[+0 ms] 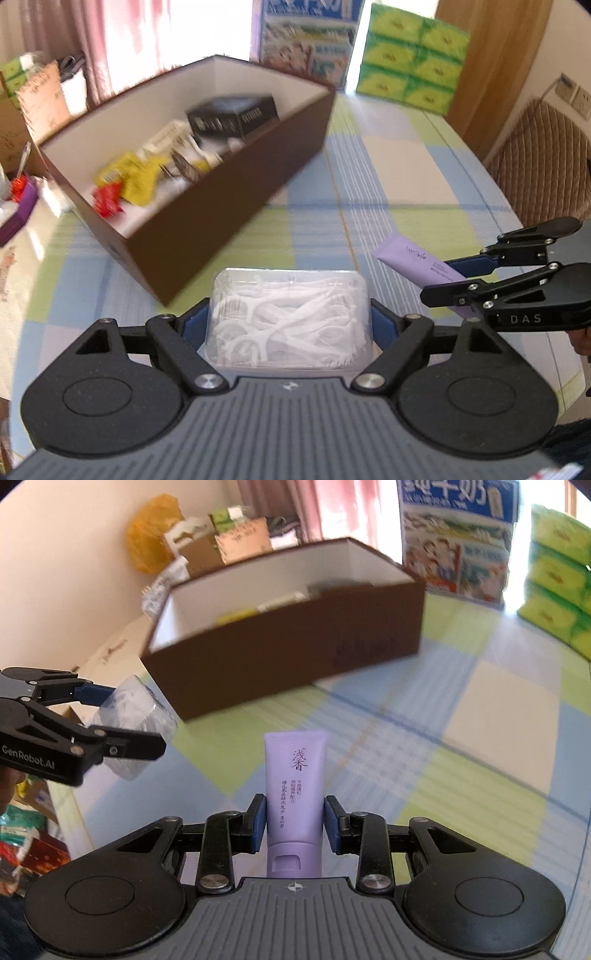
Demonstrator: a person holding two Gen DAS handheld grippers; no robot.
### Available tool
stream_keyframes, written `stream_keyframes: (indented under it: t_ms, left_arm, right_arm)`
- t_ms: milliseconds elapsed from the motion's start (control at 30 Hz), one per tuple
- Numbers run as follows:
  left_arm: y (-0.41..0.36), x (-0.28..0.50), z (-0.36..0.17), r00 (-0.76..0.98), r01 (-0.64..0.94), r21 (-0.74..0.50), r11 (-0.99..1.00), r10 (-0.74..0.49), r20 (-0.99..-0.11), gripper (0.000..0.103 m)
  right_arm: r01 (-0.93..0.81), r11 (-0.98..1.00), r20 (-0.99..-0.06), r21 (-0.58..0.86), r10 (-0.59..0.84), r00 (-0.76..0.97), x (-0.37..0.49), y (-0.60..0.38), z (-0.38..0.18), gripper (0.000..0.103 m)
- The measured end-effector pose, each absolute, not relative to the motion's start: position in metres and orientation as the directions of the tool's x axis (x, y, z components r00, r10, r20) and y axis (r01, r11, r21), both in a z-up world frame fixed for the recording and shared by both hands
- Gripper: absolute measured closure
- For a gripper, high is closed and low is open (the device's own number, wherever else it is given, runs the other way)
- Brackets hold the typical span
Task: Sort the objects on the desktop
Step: 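Lift and carry the floss box and lavender tube over the brown box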
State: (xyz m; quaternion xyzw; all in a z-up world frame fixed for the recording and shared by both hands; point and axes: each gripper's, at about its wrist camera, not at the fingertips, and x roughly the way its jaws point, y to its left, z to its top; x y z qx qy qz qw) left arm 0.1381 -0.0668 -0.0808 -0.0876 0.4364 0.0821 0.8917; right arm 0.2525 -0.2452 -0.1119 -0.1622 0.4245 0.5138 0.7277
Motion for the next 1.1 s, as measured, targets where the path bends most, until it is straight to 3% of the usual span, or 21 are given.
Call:
stream_keyframes:
  t_ms: [433,767,1100]
  left_arm:
    - [0.004,0.160,-0.014,0.715,-0.259,-0.033,0.965,0.169,-0.678,0.020]
    - [0.068,0.209,-0.022,0.673,-0.212,0.053,0.976,0.185,-0.716,0.020]
    - [0.118,0.250,-0.048,0.613,-0.125,0.096,0.988,0.153,-0.775,0.020]
  right_arm:
    - [-0.923,0.321,-0.685,0.213,0.722,0.093,0.281,-0.162,-0.053,0.073]
    - [-0.923,0.333,-0.663,0.192,0.738,0.128,0.307,-0.083,-0.034,0.073]
    - [-0.912,0.372,-0.714,0.171,0.685,0.145,0.332,-0.018,-0.052,0.073]
